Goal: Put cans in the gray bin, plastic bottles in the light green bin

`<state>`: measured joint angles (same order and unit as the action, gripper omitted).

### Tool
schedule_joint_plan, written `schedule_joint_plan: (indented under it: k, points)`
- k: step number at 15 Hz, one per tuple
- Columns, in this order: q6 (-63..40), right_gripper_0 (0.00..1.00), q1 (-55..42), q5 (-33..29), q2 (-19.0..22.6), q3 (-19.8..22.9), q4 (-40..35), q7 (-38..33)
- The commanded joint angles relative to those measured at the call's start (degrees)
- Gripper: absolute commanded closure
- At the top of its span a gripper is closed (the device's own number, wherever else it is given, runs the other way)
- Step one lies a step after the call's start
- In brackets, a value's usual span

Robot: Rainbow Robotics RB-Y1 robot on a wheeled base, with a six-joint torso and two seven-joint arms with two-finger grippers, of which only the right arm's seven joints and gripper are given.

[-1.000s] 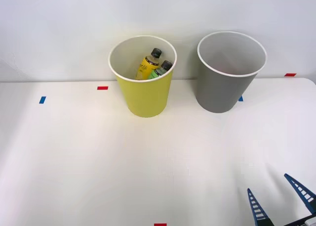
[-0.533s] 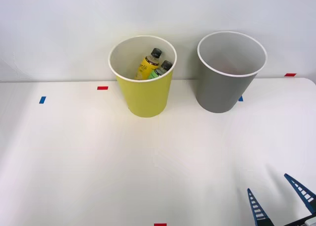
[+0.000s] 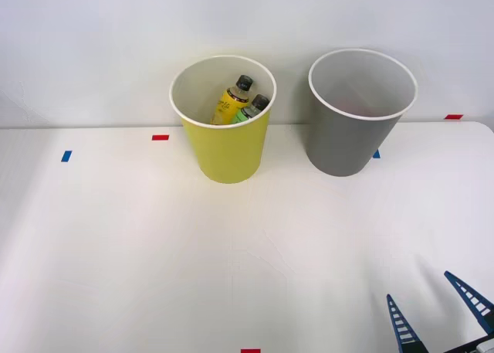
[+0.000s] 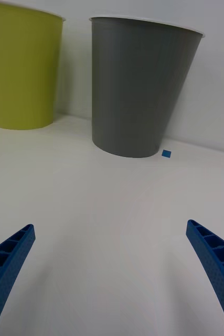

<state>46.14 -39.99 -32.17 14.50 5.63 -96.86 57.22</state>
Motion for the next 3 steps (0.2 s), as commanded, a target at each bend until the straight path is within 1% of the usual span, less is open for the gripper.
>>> schedule_joint_plan:
  k: [1,3]
  points:
    - [0.00,0.00,0.00,0.00,0.00,0.00,0.00,0.00]
    - [0.00,0.00,0.00,0.00,0.00,0.00,0.00,0.00]
